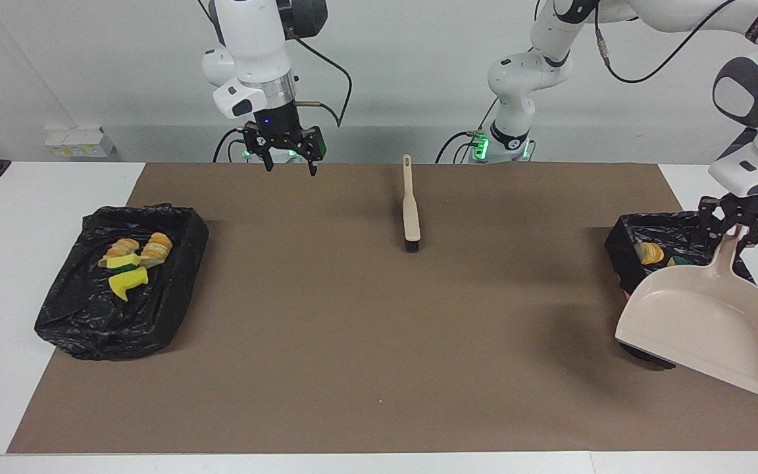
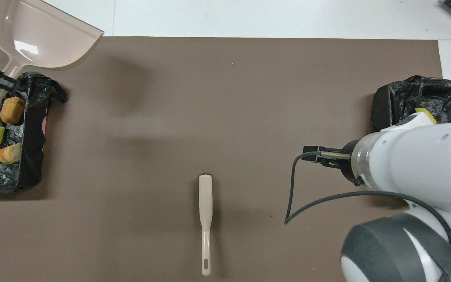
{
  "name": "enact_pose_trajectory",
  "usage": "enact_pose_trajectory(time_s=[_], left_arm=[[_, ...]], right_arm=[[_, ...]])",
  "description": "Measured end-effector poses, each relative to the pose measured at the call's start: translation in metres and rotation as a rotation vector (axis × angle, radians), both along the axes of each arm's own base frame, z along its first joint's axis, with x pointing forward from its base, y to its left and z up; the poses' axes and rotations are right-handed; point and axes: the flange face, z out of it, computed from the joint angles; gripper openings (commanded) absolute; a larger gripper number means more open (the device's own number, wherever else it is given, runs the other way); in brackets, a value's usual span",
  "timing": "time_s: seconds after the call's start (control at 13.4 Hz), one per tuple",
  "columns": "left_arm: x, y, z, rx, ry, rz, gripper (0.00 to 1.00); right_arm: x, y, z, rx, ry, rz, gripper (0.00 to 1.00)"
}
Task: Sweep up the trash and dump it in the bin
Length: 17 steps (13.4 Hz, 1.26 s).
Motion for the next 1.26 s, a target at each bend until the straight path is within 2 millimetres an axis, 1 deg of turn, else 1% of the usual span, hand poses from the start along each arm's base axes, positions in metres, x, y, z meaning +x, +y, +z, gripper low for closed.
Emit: enact_pose_trajectory(time_s=[0.15,0.22,0.37,0.45,0.52,0.6,0.67,0.74,0.82,1.04,1.26], left_arm=[[-0.020,-0.095,-0.023,-0.074,0.030,0.126,0.00],[-0.033,-0.135,-0.035,-0.115,0.058,0.170,0.00],[-0.057,-0.200,-0.057,-0.165,0.106,0.233,0.00],[-0.068,-0.232,-0.072,-0.181,0.112,0.257,0.00],[-0.078,-0.265,-0.093,-0.201,0.100,0.274,0.00],[-0.086,-0.294,-0.114,-0.224,0.084,0.274,0.00],[-0.093,-0.314,-0.132,-0.239,0.075,0.263,0.00],[-0.100,-0.328,-0.147,-0.244,0.076,0.247,0.00],[-0.107,-0.338,-0.157,-0.247,0.082,0.234,0.00],[-0.124,-0.358,-0.171,-0.272,0.082,0.211,0.00],[-0.142,-0.372,-0.189,-0.265,0.096,0.215,0.00]], right_arm=[[0.012,-0.010,0.015,-0.034,-0.036,-0.003,1.00],[0.018,-0.015,0.021,-0.059,-0.043,0.004,1.00],[0.034,-0.025,0.034,-0.083,-0.048,0.018,1.00],[0.045,-0.033,0.041,-0.080,-0.048,0.018,1.00],[0.058,-0.044,0.047,-0.074,-0.048,0.009,1.00],[0.071,-0.058,0.052,-0.067,-0.053,0.002,1.00],[0.082,-0.070,0.057,-0.065,-0.056,0.002,1.00],[0.090,-0.081,0.060,-0.067,-0.053,0.009,1.00],[0.096,-0.090,0.062,-0.069,-0.051,0.016,1.00],[0.103,-0.105,0.063,-0.073,-0.034,0.006,1.00],[0.105,-0.117,0.070,-0.075,-0.019,-0.017,1.00]])
